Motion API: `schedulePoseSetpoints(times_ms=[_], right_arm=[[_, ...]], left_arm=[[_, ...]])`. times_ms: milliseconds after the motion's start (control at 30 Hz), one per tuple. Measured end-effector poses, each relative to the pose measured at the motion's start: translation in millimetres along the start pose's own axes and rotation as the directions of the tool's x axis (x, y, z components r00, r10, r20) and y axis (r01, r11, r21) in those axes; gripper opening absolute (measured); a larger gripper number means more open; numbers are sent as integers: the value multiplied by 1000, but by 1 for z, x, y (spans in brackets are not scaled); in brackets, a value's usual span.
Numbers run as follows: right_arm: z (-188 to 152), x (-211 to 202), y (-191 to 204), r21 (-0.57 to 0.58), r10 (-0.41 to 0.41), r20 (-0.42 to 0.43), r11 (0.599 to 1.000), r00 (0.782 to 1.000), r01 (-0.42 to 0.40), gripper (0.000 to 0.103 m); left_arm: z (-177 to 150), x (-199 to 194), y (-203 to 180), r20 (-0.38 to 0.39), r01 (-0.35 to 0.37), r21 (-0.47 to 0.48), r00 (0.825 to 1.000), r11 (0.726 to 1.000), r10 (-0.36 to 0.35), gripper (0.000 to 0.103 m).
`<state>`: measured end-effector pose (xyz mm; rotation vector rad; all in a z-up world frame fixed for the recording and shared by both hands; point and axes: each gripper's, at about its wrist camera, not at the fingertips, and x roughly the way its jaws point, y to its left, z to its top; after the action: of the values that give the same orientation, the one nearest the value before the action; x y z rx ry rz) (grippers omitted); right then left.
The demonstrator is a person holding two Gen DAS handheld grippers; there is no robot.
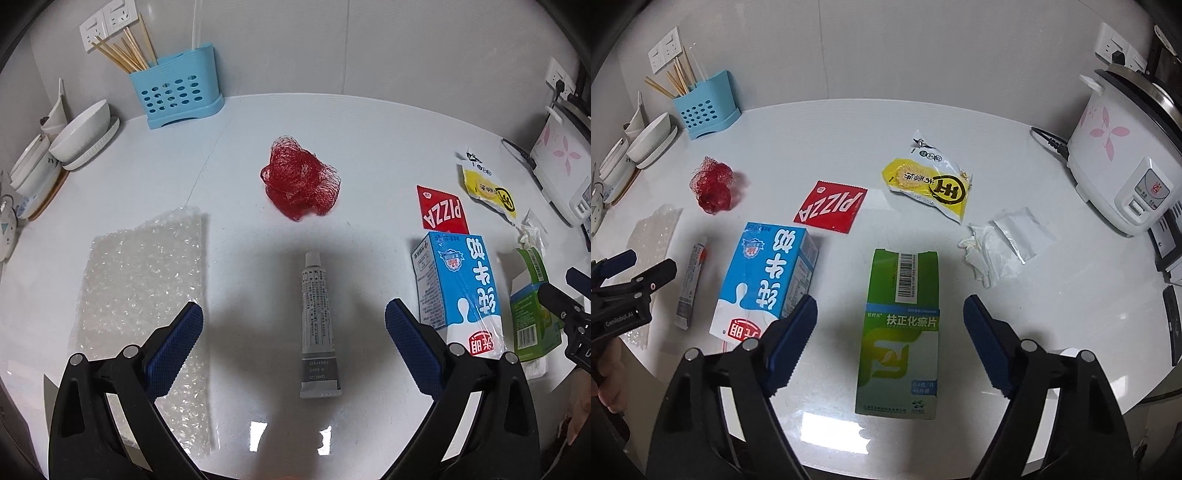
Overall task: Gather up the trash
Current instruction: 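Grasp the white ointment tube with the left gripper while the right gripper grasps the green medicine box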
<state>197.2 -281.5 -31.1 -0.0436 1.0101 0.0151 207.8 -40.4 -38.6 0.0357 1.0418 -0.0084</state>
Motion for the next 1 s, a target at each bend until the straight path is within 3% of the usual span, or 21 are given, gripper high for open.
schedulePoseSetpoints(times_ms=[633, 767, 1000], right_arm=[[7, 35, -5, 17, 12, -135, 1000, 991, -10, 57], [6, 41, -4, 21, 16, -159, 1000, 987, -12, 50], [6, 42, -4, 18, 5, -160, 1000, 987, -2, 49]], left_arm=[[12, 46, -15, -107, -28, 7, 994, 1000, 29, 88], [12, 56, -17, -135, -27, 11, 990, 1000, 29, 82], [14, 66, -19, -156, -23, 5, 987, 1000, 23, 75]])
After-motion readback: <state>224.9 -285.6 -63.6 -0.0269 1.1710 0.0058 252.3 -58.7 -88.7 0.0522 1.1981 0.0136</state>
